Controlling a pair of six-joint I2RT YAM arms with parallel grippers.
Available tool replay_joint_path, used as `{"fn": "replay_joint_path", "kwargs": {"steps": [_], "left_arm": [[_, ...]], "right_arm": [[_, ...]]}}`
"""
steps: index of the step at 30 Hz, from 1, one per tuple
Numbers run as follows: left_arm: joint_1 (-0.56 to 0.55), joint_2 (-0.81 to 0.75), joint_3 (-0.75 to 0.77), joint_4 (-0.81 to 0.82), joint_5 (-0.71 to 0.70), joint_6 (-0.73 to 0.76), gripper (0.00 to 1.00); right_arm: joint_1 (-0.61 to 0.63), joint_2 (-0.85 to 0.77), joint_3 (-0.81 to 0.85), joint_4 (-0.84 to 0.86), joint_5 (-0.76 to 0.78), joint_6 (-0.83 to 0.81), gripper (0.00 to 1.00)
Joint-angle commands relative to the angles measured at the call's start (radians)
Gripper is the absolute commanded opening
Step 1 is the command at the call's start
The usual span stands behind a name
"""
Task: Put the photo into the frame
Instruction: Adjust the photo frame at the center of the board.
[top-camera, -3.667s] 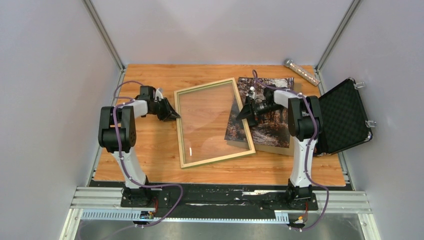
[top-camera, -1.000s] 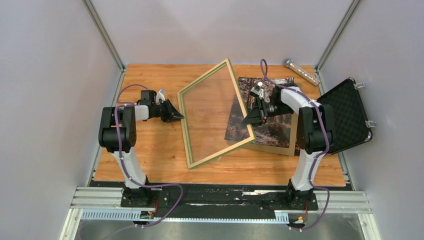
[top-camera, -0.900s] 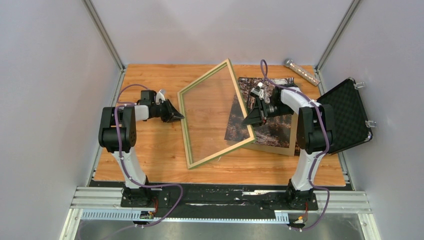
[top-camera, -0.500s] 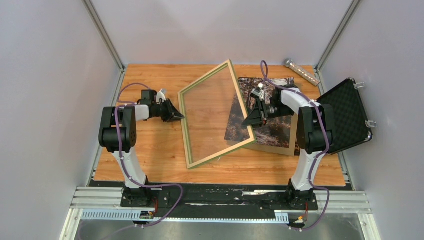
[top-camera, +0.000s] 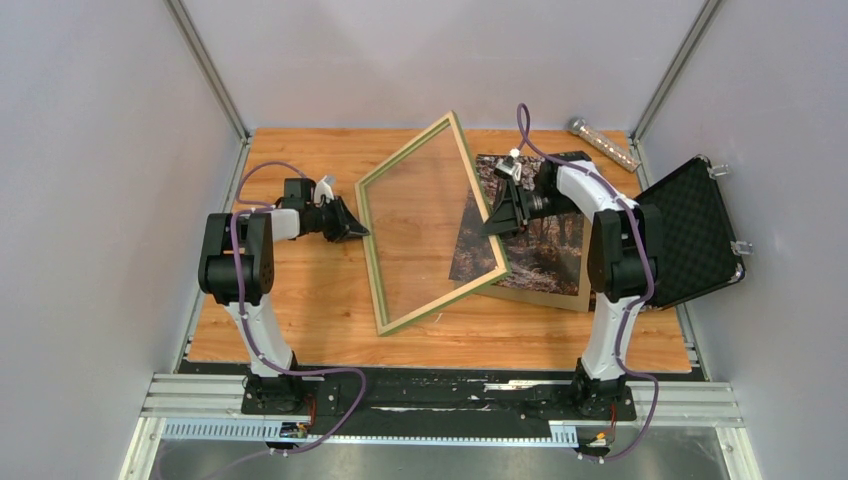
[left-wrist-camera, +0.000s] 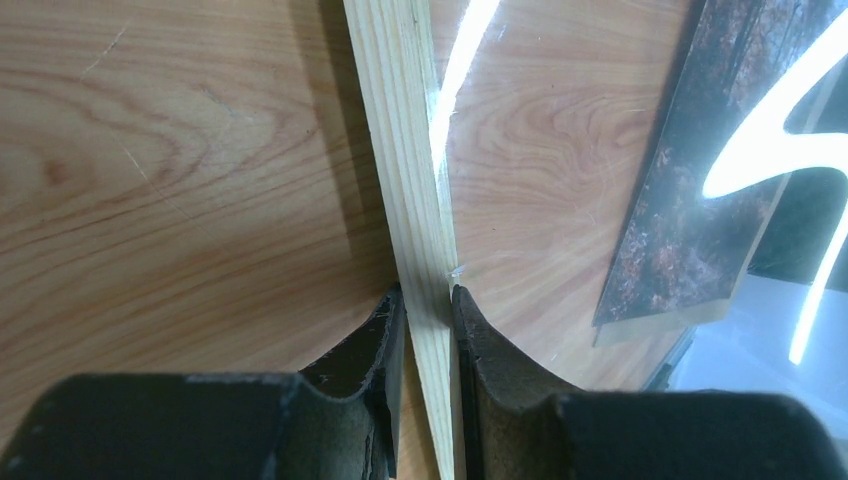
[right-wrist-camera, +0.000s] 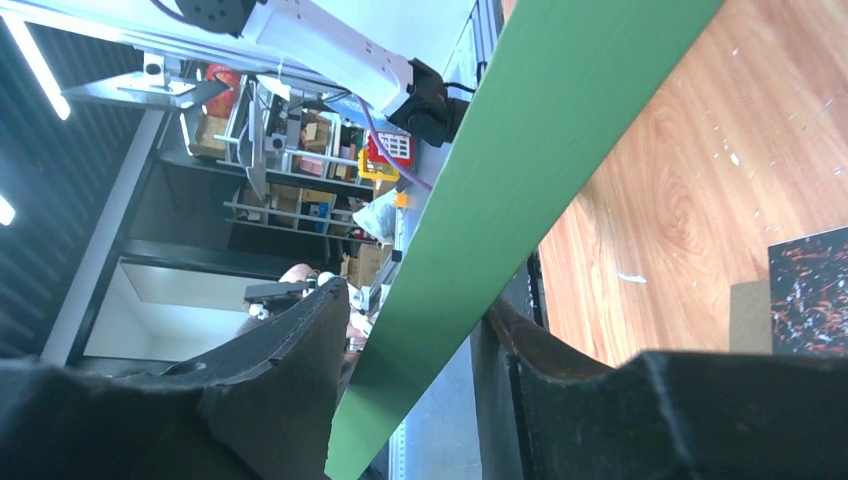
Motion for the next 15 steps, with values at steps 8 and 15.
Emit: {"fn": "replay_joint_path", "kwargs": {"steps": [8,15], "left_arm": [[-0.023,0.057,0.01,-0.014,-0.061,0.086,0.0],[-0.023,0.064,0.016,-0.019,-0.055,0.084,0.0]], "right_arm": [[0.002,0.004,0.072,0.507,0.047,0.603,0.45],[0.004,-0.105,0.009,0.688,0.064,0.754,0.28]]}}
